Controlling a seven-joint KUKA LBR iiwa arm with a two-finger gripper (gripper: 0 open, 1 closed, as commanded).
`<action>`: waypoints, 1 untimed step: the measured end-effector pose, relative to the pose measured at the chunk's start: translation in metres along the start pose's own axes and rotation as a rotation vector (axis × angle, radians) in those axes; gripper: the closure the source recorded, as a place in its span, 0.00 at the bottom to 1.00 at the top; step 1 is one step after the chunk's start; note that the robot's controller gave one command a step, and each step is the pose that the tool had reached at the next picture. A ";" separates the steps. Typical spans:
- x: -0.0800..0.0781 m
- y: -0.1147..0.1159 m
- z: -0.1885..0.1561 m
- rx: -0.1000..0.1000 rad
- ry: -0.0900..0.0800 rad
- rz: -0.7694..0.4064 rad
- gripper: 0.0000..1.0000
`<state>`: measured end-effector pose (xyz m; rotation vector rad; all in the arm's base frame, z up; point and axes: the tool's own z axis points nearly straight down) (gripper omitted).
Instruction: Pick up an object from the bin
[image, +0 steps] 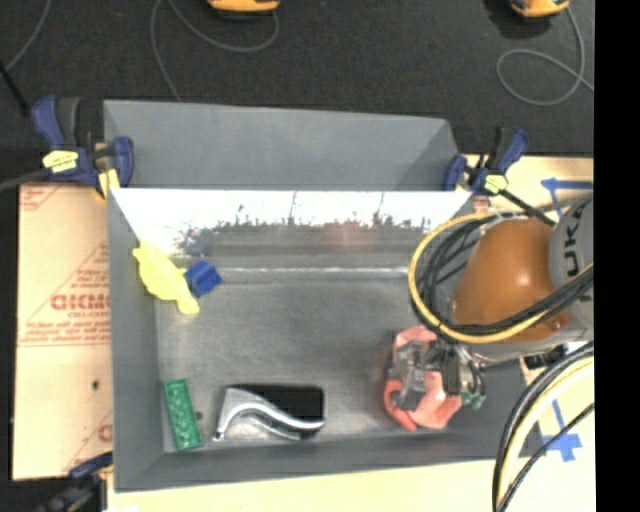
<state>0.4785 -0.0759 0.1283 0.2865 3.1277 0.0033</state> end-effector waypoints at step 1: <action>-0.004 -0.016 -0.078 -0.002 -0.007 -0.115 1.00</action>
Offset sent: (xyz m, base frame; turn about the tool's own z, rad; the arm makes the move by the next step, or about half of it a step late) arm 0.0000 0.0000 0.0000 0.0000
